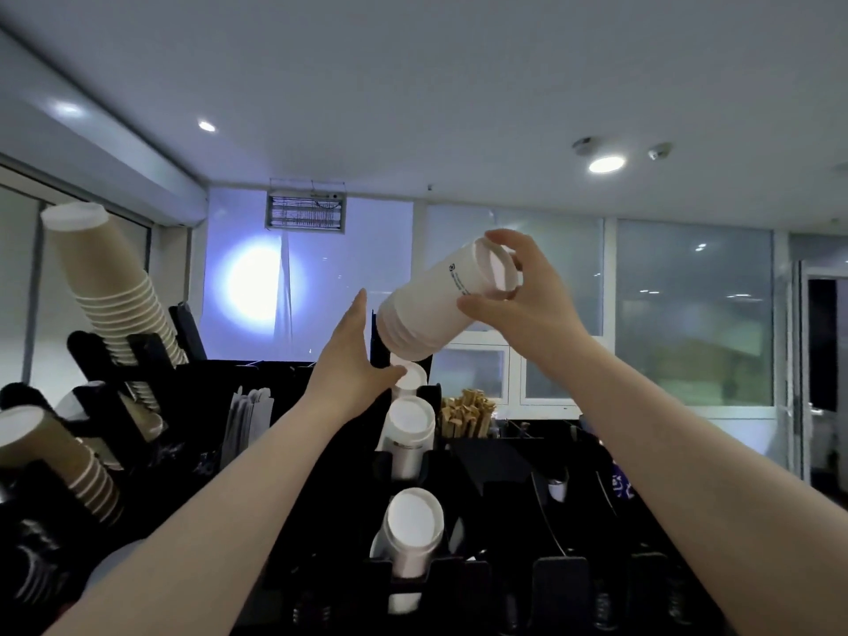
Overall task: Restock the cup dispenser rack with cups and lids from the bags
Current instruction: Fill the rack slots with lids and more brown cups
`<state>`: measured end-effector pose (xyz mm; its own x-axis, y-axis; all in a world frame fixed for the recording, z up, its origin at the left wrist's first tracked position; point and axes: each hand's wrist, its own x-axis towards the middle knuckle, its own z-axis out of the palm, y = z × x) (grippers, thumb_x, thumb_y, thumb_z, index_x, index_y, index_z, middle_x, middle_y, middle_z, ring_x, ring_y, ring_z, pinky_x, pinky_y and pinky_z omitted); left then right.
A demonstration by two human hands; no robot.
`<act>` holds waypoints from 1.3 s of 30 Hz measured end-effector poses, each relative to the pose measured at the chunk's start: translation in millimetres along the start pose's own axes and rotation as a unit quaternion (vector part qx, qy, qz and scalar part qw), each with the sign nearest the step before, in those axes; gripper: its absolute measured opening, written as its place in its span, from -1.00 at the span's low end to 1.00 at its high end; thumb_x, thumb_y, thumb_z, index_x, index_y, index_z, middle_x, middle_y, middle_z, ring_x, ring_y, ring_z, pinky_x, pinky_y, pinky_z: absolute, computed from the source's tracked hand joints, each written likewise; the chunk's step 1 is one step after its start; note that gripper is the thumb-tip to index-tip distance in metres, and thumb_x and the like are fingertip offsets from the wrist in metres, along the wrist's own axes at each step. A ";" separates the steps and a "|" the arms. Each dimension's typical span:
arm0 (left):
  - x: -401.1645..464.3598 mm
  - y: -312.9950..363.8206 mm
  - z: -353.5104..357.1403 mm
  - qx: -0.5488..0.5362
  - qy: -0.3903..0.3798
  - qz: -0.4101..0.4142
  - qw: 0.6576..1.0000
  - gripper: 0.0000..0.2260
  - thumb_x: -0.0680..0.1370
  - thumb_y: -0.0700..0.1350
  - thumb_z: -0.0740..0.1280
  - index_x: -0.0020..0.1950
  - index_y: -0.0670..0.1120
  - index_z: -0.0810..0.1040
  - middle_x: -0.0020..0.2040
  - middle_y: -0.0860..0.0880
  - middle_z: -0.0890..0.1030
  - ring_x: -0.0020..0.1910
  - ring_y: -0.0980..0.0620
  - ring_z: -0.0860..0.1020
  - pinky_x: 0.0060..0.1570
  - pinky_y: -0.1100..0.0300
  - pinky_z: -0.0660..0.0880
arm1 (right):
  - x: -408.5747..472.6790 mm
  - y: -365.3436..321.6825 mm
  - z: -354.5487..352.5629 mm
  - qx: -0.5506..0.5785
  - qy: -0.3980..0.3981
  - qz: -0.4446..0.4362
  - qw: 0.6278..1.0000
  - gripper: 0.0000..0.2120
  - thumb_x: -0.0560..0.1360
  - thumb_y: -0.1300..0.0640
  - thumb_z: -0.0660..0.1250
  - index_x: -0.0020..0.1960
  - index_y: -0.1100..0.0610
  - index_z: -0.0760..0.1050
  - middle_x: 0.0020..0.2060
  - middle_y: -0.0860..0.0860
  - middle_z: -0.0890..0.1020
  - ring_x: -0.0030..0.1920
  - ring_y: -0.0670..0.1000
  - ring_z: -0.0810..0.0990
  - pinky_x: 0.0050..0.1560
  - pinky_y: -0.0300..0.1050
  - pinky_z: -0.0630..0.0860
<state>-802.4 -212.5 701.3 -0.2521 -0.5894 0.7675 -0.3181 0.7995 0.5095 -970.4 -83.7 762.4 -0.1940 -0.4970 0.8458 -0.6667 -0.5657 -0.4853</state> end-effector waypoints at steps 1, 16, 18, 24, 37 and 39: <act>1.5 -5.7 1.8 0.007 -0.001 -0.013 1.000 -0.07 0.42 -0.09 0.49 0.57 0.08 -0.09 0.55 0.09 0.13 0.50 0.10 0.17 0.29 0.23 0.20 | 3.1 3.8 -0.7 -0.009 0.011 -0.005 1.000 -0.33 0.33 0.18 0.52 0.35 -0.11 0.32 0.12 -0.22 0.48 0.07 -0.04 0.56 0.13 0.09 0.54; 55.4 -67.1 23.1 0.104 -0.078 -0.085 0.988 -0.40 0.59 -0.01 0.25 0.57 0.04 0.03 0.56 0.13 0.07 0.52 0.12 0.10 0.40 0.24 0.07 | 117.8 88.7 47.9 -0.127 0.008 0.017 0.992 -0.33 0.37 0.17 0.50 0.37 -0.18 0.30 0.15 -0.08 0.39 0.01 -0.07 0.37 -0.29 -0.50 0.27; 67.2 -70.7 28.6 0.115 -0.089 -0.077 0.986 -0.40 0.59 -0.01 0.24 0.57 0.06 0.03 0.56 0.14 0.04 0.52 0.13 0.09 0.40 0.24 0.08 | 126.5 97.0 61.1 -0.142 -0.012 0.009 0.990 -0.32 0.37 0.15 0.50 0.39 -0.17 0.30 0.13 -0.08 0.36 0.02 -0.06 0.37 -0.16 -0.35 0.29; 94.1 -87.8 52.9 0.136 -0.156 -0.063 0.976 -0.33 0.53 -0.13 0.20 0.58 0.04 -0.02 0.58 0.09 -0.07 0.54 0.07 0.06 0.45 0.13 0.14 | 145.3 128.6 100.2 -0.193 -0.089 0.015 0.977 -0.30 0.39 0.08 0.47 0.44 -0.14 0.26 0.16 -0.01 0.39 0.08 0.03 0.43 -0.02 -0.15 0.36; 105.9 -98.9 59.7 0.267 -0.129 -0.034 0.954 -0.49 0.53 -0.12 0.12 0.50 0.04 0.22 0.52 0.08 0.23 0.40 -0.11 0.32 0.31 0.08 0.26 | 151.4 169.6 155.7 -0.326 -0.199 0.043 0.923 -0.37 0.47 0.09 0.38 0.47 0.01 0.21 0.27 0.13 0.35 0.17 0.17 0.48 0.00 -0.11 0.38; 105.4 -100.1 57.9 0.257 -0.128 -0.028 0.958 -0.48 0.51 -0.15 0.13 0.48 0.05 0.26 0.50 0.08 0.27 0.38 -0.08 0.34 0.32 0.10 0.26 | 144.2 176.2 164.1 -0.325 -0.206 0.038 0.922 -0.39 0.47 0.08 0.38 0.46 0.01 0.23 0.24 0.12 0.38 0.17 0.18 0.49 0.04 -0.07 0.40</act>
<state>-850.1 -361.3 708.7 -0.4159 -0.6914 0.5908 -0.7287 0.6420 0.2384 -997.7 -363.1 762.5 -0.0576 -0.8023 0.5941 -0.9790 -0.0712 -0.1911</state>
